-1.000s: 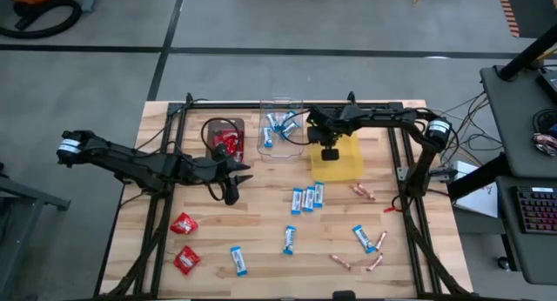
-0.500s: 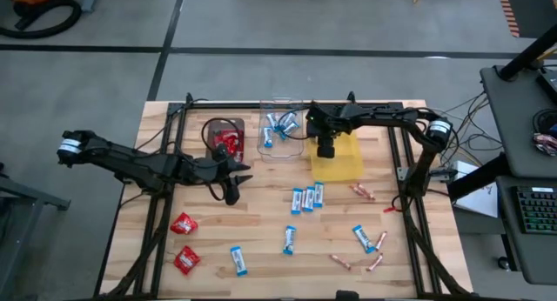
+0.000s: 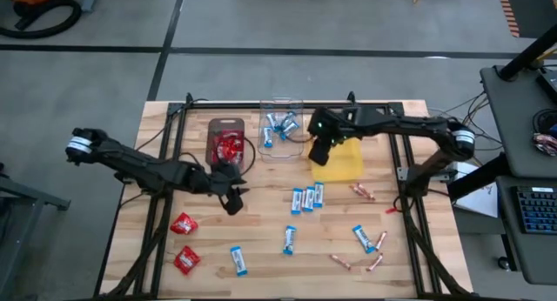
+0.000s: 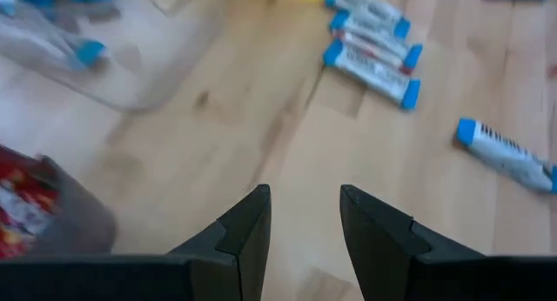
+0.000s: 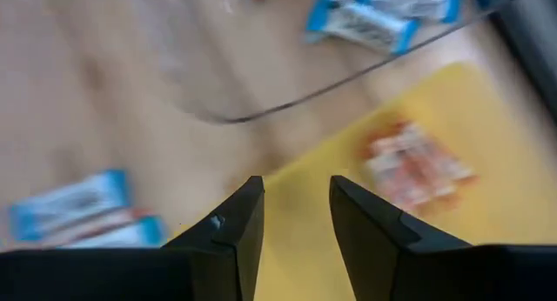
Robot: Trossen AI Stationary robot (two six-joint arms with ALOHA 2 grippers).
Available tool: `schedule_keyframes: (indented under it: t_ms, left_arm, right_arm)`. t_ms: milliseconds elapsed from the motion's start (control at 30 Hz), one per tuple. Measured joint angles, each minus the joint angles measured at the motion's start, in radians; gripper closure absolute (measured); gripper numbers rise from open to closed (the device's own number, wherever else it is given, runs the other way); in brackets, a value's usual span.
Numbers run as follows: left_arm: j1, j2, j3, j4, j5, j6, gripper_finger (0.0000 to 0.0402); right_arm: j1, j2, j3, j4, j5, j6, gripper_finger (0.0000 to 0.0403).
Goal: Sort candy
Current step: Put the white chocolate into the transparent bin
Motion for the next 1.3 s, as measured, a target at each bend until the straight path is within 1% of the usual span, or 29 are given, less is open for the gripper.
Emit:
schedule_keyframes:
  t_ms: [133, 300, 467, 533, 600, 667, 733, 833, 900, 967, 1033, 1133, 1200, 1300]
  left_arm:
    - [-0.033, 0.037, 0.0, 0.001, 0.002, -0.013, 0.0278]
    - [-0.044, 0.04, 0.019, 0.005, 0.002, -0.005, 0.0278]
    - [-0.044, 0.029, 0.07, 0.006, -0.009, 0.102, 0.0278]
    - [-0.044, 0.03, 0.088, 0.009, -0.01, 0.156, 0.0278]
    - [-0.045, 0.038, 0.099, 0.018, -0.005, 0.212, 0.0278]
    - [-0.05, 0.052, 0.1, 0.024, 0.012, 0.254, 0.0278]
    - [-0.053, 0.065, 0.1, 0.042, 0.039, 0.279, 0.0278]
    - [-0.055, 0.084, 0.1, 0.044, 0.045, 0.281, 0.0278]
    - [-0.056, 0.094, 0.1, 0.045, 0.044, 0.275, 0.0278]
    - [-0.056, 0.1, 0.1, 0.051, 0.044, 0.267, 0.0278]
    - [-0.057, 0.103, 0.1, 0.051, 0.044, 0.255, 0.0278]
    - [-0.058, 0.101, 0.1, 0.056, 0.044, 0.232, 0.0278]
    - [-0.063, 0.099, 0.1, 0.055, 0.044, 0.218, 0.0278]
    - [-0.071, 0.095, 0.1, 0.06, 0.044, 0.203, 0.0278]
  right_arm:
    - [0.124, -0.029, -0.016, -0.002, -0.008, 0.171, 0.0288]
    - [0.278, -0.01, -0.017, 0.005, -0.008, 0.373, 0.0301]
    - [0.403, 0.042, -0.018, 0.015, -0.008, 0.515, 0.0304]
    - [0.439, 0.063, -0.017, 0.035, -0.008, 0.54, 0.0301]
    - [0.475, 0.091, -0.01, 0.045, -0.007, 0.506, 0.0297]
    - [0.515, 0.118, -0.005, 0.044, -0.003, 0.415, 0.0295]
    - [0.558, 0.141, 0.0, 0.047, -0.005, 0.301, 0.0294]
    - [0.62, 0.184, 0.002, 0.062, 0.004, 0.095, 0.0294]
    - [0.658, 0.217, 0.001, 0.075, 0.036, -0.06, 0.0294]
    - [0.689, 0.245, 0.001, 0.129, 0.111, -0.173, 0.0294]
    - [0.712, 0.269, 0.001, 0.202, 0.191, -0.232, 0.0293]
    - [0.73, 0.298, 0.001, 0.291, 0.203, -0.31, 0.0287]
    - [0.732, 0.316, 0.001, 0.334, 0.203, -0.316, 0.0277]
    - [0.732, 0.338, 0.002, 0.349, 0.203, -0.313, 0.0252]
